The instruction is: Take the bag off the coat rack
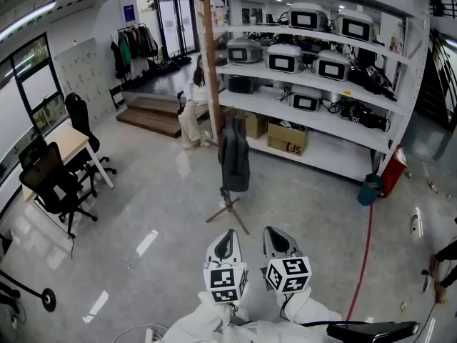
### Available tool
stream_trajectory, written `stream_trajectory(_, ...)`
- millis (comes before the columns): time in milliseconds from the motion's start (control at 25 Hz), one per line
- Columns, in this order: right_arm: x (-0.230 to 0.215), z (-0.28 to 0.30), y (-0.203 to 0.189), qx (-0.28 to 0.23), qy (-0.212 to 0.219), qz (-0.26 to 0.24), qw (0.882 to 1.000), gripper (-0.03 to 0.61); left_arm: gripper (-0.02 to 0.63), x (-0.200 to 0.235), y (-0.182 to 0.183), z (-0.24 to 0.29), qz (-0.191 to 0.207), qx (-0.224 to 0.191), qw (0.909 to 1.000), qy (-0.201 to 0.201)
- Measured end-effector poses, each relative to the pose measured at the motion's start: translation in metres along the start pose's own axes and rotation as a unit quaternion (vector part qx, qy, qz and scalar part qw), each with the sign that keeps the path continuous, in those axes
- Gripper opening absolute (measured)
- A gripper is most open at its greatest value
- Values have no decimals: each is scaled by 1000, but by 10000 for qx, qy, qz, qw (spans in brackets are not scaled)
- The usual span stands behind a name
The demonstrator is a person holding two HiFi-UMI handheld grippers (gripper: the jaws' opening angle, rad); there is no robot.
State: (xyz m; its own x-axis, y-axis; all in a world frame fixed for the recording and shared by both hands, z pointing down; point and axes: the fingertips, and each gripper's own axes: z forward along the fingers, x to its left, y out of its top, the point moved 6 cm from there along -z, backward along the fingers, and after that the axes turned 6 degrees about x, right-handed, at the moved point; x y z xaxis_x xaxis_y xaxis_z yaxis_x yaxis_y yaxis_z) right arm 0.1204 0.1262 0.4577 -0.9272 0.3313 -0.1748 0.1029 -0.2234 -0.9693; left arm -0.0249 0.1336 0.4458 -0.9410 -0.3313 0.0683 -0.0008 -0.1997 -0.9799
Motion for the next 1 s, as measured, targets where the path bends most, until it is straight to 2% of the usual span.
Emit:
stream_trajectory(280,-7,55,4,-18,-96,123,9999,12,-12,27,4,42,85,21,9999,-102)
stream_trajectory(600,-6,111,4,89,-165,80,9998,12,-12,65,8,89,-3,8,9998,-215)
stream_trajectory(720,-7,123,3,176,-245,-22,9995,12,-12,72,8,98,-67,3,9997,-227)
stream_trajectory(1000,-10,141,-5,288,-418,93,9987,12,-12,89,-3,107,-165,207,9995,-171)
